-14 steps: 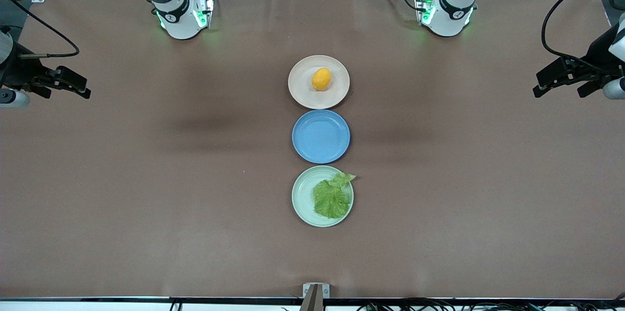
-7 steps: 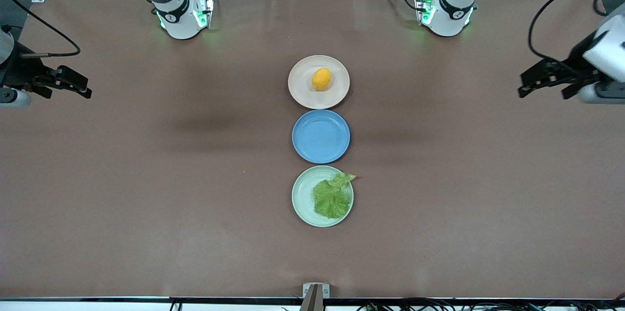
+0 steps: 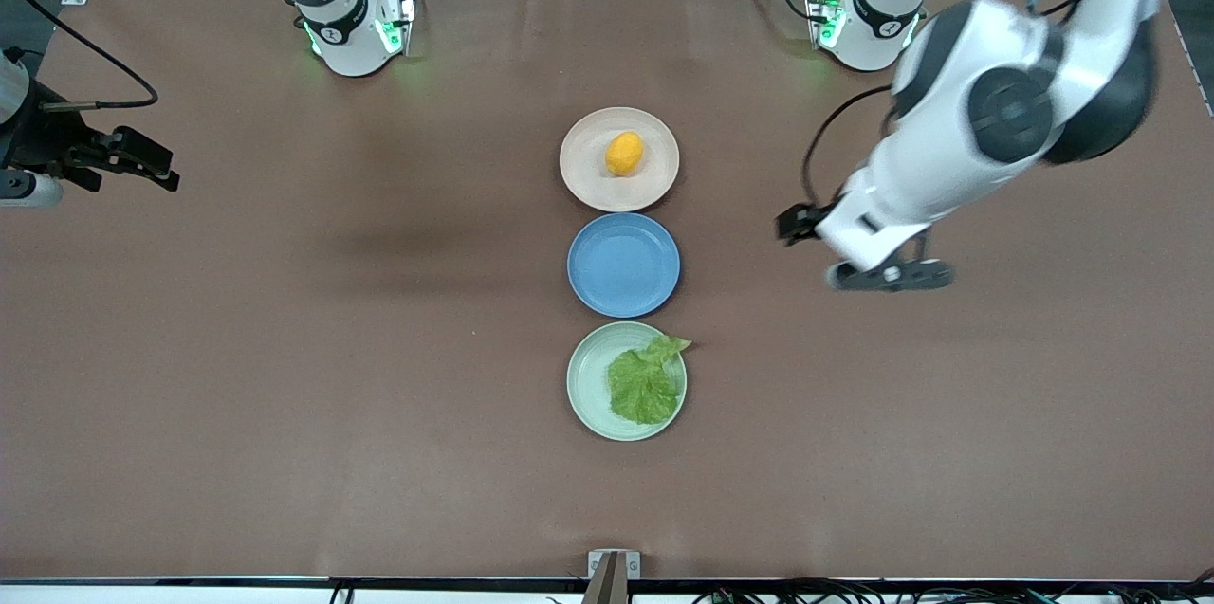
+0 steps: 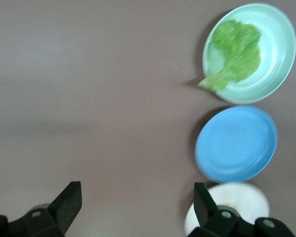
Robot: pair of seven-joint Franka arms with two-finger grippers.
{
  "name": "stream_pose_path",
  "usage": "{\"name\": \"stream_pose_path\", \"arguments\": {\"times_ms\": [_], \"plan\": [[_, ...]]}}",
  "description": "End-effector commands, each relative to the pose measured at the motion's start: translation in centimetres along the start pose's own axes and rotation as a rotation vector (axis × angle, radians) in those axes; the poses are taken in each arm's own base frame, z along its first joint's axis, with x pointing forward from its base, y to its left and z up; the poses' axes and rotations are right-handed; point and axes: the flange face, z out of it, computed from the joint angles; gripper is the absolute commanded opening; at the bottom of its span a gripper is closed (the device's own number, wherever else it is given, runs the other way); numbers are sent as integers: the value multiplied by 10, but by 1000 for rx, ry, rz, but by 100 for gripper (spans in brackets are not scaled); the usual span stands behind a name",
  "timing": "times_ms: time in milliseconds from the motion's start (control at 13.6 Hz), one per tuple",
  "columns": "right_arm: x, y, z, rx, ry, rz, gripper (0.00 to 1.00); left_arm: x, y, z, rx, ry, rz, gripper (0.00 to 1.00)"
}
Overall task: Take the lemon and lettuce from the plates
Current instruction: 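Lower the left gripper onto the lettuce leaf on the green plate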
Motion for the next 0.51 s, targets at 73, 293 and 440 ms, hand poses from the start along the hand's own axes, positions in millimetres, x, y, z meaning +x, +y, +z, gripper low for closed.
{"name": "stream_pose_path", "arguments": {"times_ms": [73,293,440], "plan": [[-2,0,-10,-11,11,-5,100,29,59,63,-70,75,-111,100],[12,-1,20,-12,-46,-3,100,47,97,125,-166,138,-259,100],[27,-8,49,-1,-89,-20,100,59,114,161,-231,213,-264,100]]}}
